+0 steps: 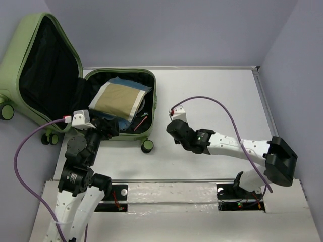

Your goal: Pack the luggage

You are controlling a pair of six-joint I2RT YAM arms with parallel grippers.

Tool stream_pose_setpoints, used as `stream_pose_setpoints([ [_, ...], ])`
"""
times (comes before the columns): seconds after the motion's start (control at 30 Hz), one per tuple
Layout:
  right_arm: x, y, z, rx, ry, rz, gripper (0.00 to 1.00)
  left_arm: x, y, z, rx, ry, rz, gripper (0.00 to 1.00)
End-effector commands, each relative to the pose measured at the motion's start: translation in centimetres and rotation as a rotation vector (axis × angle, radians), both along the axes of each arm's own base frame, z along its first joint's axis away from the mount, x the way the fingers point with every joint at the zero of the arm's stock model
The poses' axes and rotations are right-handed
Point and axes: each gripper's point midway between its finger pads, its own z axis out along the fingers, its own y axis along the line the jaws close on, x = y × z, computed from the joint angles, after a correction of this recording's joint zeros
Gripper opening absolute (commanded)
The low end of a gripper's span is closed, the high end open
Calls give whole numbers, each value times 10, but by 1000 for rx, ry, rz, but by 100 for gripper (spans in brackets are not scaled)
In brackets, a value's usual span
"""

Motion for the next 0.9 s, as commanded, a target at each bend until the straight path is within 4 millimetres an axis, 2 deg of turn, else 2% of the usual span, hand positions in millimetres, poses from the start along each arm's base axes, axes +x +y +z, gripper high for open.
stream_pose_setpoints([
  [0.0, 37, 46, 95, 194, -188, 100, 7, 5, 20, 14, -15, -20, 112, 99],
  [0.03, 40, 70, 121, 255, -208, 195, 7, 5, 25, 15, -12, -19, 139, 99],
  [0.07, 46, 82, 136, 293, -227, 226, 7, 5, 27, 15, -13, -15, 155, 99],
  [0.1, 52, 102, 134, 297, -221, 261, 7, 4, 30, 12, -9, -3, 168, 99],
  [0.13, 56, 126, 171, 366, -255, 324, 7, 3, 39, 13, -10, 0, 220, 99],
  [0.17, 58, 142, 179, 391, -257, 356, 7, 1, 45, 17, -16, -3, 253, 99],
  [0.2, 64, 164, 168, 398, -232, 393, 7, -1, 51, 18, -23, 2, 286, 99],
  [0.23, 65, 180, 175, 439, -220, 416, 7, -3, 57, 15, -23, 20, 322, 99],
  [0.27, 65, 198, 203, 518, -227, 475, 7, -9, 71, 25, -41, 4, 394, 99],
  [0.3, 64, 212, 204, 551, -203, 505, 7, -12, 76, 29, -43, -4, 421, 99],
  [0.33, 65, 232, 202, 592, -168, 535, 23, -20, 89, 41, -40, -22, 488, 99],
  [0.37, 72, 236, 199, 603, -158, 532, 44, -23, 98, 45, -38, -25, 532, 99],
  [0.4, 80, 239, 179, 571, -116, 518, 75, -27, 104, 45, -24, -8, 568, 99],
  [0.43, 80, 239, 180, 568, -110, 516, 82, -33, 116, 49, -4, -5, 638, 99],
  [0.47, 85, 230, 167, 542, -89, 497, 84, -32, 121, 55, 13, 11, 671, 99],
  [0.5, 86, 221, 159, 530, -77, 483, 84, -32, 126, 52, 26, 35, 705, 99],
  [0.53, 90, 201, 176, 562, -96, 474, 84, -34, 131, 46, 38, 69, 748, 99],
  [0.57, 92, 186, 173, 568, -96, 461, 83, -29, 132, 39, 51, 102, 766, 99],
  [0.6, 93, 167, 138, 546, -59, 436, 81, -28, 133, 32, 58, 125, 781, 99],
  [0.63, 105, 140, 132, 556, -55, 384, 80, -28, 134, 24, 71, 150, 797, 99],
  [0.67, 105, 125, 128, 567, -56, 377, 79, -27, 136, 19, 75, 166, 813, 99],
  [0.7, 101, 104, 143, 592, -96, 367, 78, -25, 135, 13, 58, 181, 824, 99],
  [0.73, 96, 83, 110, 572, -65, 336, 76, -24, 136, 10, 62, 191, 834, 99],
  [0.77, 97, 61, 118, 609, -84, 318, 75, -22, 139, 6, 89, 212, 856, 99],
  [0.8, 96, 53, 117, 636, -105, 332, 72, -24, 146, 3, 105, 236, 894, 99],
  [0.83, 88, 39, 89, 628, -56, 342, 70, -25, 150, 3, 119, 255, 917, 99],
  [0.87, 83, 39, 88, 636, -54, 356, 70, -26, 156, 4, 129, 265, 947, 99],
])
